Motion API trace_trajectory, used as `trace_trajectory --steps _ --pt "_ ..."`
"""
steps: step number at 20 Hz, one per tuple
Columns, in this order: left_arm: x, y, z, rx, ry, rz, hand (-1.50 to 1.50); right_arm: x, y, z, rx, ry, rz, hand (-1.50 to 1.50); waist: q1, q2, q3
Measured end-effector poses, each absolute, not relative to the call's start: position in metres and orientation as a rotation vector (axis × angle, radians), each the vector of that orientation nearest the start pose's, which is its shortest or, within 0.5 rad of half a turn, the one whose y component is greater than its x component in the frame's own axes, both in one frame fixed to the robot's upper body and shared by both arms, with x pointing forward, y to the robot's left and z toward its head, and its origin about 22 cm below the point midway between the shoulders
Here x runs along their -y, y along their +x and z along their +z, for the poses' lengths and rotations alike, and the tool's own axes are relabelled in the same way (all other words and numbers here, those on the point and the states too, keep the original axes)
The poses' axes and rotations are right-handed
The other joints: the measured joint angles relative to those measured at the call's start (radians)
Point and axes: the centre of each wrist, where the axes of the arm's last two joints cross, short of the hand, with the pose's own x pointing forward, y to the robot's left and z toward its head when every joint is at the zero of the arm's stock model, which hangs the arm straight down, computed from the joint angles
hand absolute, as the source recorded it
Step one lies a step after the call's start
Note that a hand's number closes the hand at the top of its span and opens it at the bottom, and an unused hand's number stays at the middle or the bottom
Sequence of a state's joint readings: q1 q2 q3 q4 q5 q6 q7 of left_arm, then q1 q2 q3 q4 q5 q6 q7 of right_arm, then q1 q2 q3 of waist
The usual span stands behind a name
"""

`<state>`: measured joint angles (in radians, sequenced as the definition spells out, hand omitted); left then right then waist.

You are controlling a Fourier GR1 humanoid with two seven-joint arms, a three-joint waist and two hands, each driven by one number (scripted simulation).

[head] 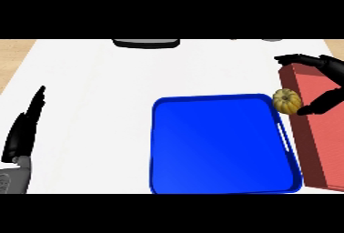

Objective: Pick the squash from the tray and place it in the cardboard box

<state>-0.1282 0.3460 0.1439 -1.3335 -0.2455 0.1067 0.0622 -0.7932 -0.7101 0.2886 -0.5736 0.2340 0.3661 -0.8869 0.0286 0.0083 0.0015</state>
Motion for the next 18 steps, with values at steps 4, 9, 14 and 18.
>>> trace_trajectory --steps 4,9,14,18 --pt "-0.349 0.269 0.017 1.381 0.628 -0.232 0.00 0.394 0.402 0.118 1.864 -0.070 1.050 -1.50 0.000 0.000 0.000" --pt "-0.349 0.269 0.021 1.392 0.624 -0.235 0.00 0.418 0.399 0.133 1.893 -0.054 0.838 -1.50 0.006 0.003 0.001" --pt "-0.350 0.272 0.020 1.393 0.616 -0.234 0.00 0.449 0.391 0.160 1.890 -0.052 0.694 -1.50 0.013 0.013 0.002" --pt "-0.350 0.273 0.022 1.405 0.616 -0.236 0.00 0.477 0.377 0.175 1.869 -0.091 0.610 -1.50 0.024 0.020 0.005"
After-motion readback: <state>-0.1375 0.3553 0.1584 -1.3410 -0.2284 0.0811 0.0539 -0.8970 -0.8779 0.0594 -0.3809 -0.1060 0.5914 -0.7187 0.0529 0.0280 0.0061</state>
